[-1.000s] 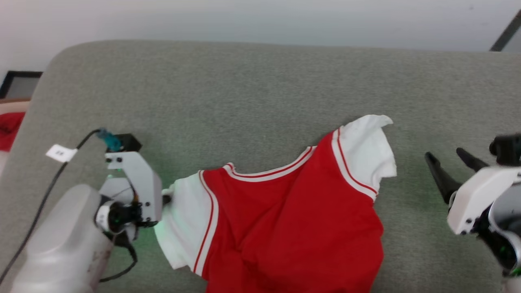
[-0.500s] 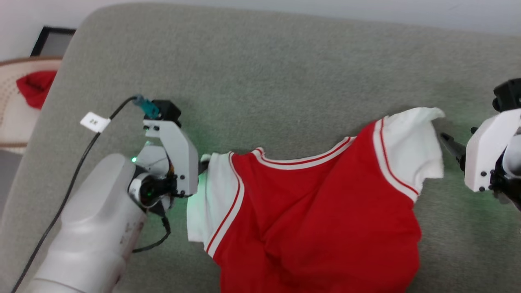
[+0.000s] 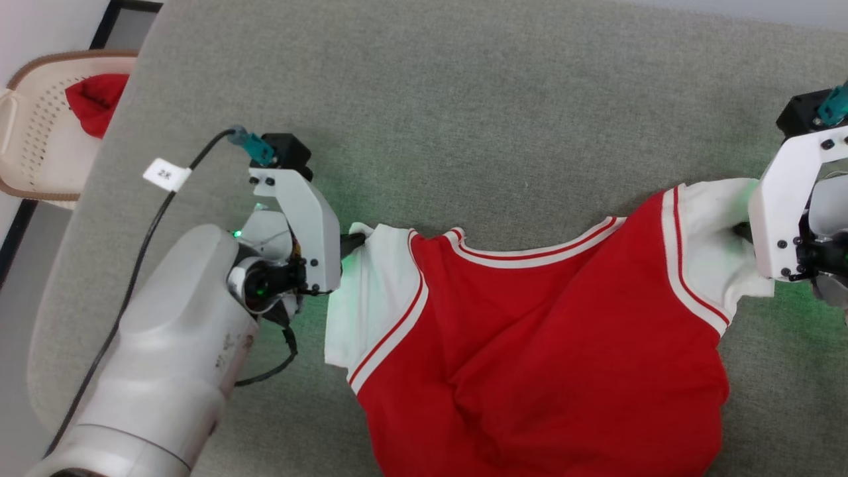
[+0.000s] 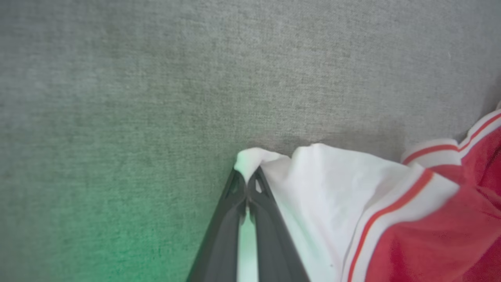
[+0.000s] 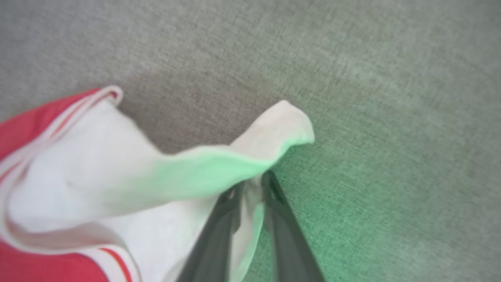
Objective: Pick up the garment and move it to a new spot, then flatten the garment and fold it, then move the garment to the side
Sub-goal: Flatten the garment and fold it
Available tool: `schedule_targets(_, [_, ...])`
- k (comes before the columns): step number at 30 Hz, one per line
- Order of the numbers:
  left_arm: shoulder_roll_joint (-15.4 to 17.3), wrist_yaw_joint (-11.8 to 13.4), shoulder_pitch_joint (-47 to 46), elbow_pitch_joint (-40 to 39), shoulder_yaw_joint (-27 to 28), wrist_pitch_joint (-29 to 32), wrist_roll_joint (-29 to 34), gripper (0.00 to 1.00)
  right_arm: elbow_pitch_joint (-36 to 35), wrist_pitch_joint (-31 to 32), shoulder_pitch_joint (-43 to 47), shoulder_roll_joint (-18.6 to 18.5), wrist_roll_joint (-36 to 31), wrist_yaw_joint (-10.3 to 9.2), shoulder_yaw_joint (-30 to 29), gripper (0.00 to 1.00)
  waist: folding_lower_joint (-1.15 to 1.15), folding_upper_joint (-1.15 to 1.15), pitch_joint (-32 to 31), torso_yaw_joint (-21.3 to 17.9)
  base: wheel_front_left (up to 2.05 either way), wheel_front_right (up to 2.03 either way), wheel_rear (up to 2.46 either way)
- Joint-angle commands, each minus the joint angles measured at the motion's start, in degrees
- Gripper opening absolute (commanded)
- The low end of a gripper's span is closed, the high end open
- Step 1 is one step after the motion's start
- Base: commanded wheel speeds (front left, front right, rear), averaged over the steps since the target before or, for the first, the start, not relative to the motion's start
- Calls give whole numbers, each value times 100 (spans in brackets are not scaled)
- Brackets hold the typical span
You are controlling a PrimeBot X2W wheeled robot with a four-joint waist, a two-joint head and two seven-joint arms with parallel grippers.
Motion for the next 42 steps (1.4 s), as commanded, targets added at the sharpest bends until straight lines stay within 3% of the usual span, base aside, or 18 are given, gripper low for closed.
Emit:
schedule_targets(1, [126, 55, 163, 279, -57, 32, 40, 0, 364, 185, 393, 72, 52, 3, 120, 0, 0, 0, -54, 0, 0, 0, 0])
schedule_targets(8, [228, 6, -171, 518, -77, -57, 57, 0, 614, 30, -170, 51, 60, 0, -273, 0, 0, 0, -371, -108, 0, 0, 0])
schedule_targets(15, [374, -19, -747, 629, -124, -71, 160, 0, 968, -420, -846, 370, 25, 0, -580, 0, 0, 0, -1031, -317, 0, 0, 0])
schedule_targets(25, [535, 22, -1786, 716, -174, -328, 493, 0, 1681, -2004, -1867, 849, -276, 0, -840, 0, 0, 0, -1933, -758, 0, 0, 0])
schedule_targets(33, [688, 106, -2620, 725, -159, -945, 805, 0, 2183, -3380, -2608, 1011, -397, 0, -737, 0, 0, 0, -2245, -1096, 0, 0, 0])
schedule_targets(42, [776, 170, -3188, 807, -75, -1295, 906, 0, 2611, -4067, -3240, 979, -189, 0, -465, 0, 0, 0, -2256, -1275, 0, 0, 0])
